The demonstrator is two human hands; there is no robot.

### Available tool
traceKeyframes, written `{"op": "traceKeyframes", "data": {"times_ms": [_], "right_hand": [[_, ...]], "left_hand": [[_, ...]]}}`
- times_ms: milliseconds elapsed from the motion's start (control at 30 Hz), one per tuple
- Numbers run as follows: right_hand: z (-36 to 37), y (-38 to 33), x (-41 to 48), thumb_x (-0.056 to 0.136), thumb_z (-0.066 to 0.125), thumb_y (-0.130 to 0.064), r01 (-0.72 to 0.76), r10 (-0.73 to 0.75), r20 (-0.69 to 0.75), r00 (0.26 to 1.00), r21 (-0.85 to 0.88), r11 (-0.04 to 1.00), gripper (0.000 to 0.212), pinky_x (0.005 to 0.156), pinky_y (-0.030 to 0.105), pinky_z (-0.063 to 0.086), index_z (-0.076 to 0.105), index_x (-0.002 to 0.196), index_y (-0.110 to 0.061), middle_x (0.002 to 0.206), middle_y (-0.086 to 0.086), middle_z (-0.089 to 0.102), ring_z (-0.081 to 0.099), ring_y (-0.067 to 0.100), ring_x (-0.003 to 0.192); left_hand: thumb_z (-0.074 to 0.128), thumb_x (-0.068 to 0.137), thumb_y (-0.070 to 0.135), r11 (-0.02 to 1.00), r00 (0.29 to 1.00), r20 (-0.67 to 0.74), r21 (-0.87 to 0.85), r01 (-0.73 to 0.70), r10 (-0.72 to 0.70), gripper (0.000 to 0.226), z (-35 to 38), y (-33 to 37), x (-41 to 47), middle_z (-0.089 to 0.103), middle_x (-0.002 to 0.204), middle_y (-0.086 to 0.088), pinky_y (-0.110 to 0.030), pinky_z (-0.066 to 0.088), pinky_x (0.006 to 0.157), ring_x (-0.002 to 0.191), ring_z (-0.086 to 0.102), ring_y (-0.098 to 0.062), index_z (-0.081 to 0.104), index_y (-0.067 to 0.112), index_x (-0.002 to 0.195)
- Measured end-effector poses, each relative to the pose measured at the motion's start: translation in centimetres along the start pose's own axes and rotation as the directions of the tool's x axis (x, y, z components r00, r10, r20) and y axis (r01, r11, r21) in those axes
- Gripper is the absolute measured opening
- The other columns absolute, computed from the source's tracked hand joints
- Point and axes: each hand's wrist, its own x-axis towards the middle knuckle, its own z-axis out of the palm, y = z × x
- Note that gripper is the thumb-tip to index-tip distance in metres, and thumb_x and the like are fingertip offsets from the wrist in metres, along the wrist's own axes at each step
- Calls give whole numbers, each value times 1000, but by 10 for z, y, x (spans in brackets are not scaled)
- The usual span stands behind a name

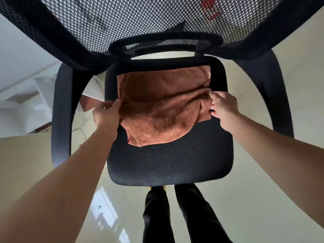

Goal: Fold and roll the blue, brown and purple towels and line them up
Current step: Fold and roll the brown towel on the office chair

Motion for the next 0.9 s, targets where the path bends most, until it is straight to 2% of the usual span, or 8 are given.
{"op": "traceKeyframes", "data": {"times_ms": [67,167,267,367,467,567,767,900], "right_hand": [[0,16,-14,86,67,-40,-44,43,34,999,32,999,40,77,33,54,63,117,-15,95,3,70,68,14,82],[-1,49,-39,79,75,-37,-72,70,103,992,13,997,42,72,27,49,65,114,-17,94,4,73,70,10,83],[4,68,-54,79,77,-29,-102,101,175,979,-5,995,33,71,26,51,68,110,-20,95,1,73,69,10,85],[10,65,-54,83,72,-40,-220,211,185,960,30,975,30,73,30,54,68,107,-25,92,-1,74,69,11,87],[16,48,-48,85,68,-45,-365,350,229,908,23,931,25,67,30,53,65,96,-22,89,0,73,70,11,82],[25,31,-48,86,70,-32,-401,381,256,888,27,916,18,62,29,50,64,92,-16,95,3,72,69,12,80],[12,11,-67,80,68,-21,-243,227,88,970,410,879,3,62,24,53,68,79,-18,86,-1,73,69,8,81],[-2,-4,-75,82,66,-21,-152,163,9,987,406,901,7,59,26,56,68,83,-14,88,7,73,72,17,80]], "left_hand": [[73,66,52,994,997,-23,83,-73,75,45,-6,-21,-24,68,92,-2,-40,55,77,86,66,-24,60,22,96],[74,61,62,963,989,22,225,-150,148,48,-15,-62,-66,62,78,11,-28,43,59,73,60,-7,55,27,89],[79,64,53,945,972,216,288,-157,95,33,-9,-92,-86,67,72,14,-23,43,58,70,62,-3,62,28,79],[80,70,42,942,963,261,300,-149,69,22,-2,-97,-81,69,70,10,-24,44,61,70,64,-9,67,25,74],[76,74,35,959,966,255,261,-112,43,19,1,-89,-74,66,66,-1,-28,41,59,63,57,-14,67,18,71],[68,79,24,977,974,227,209,-52,3,19,-2,-74,-70,60,62,-8,-29,35,56,59,47,-18,63,9,68],[60,70,27,998,991,131,-53,-15,22,24,-19,-38,-81,37,44,8,-30,30,51,46,35,-8,47,15,54],[67,72,28,986,997,81,-169,3,11,26,-28,-5,-81,49,53,3,-31,36,51,58,46,-17,52,19,54]]}}
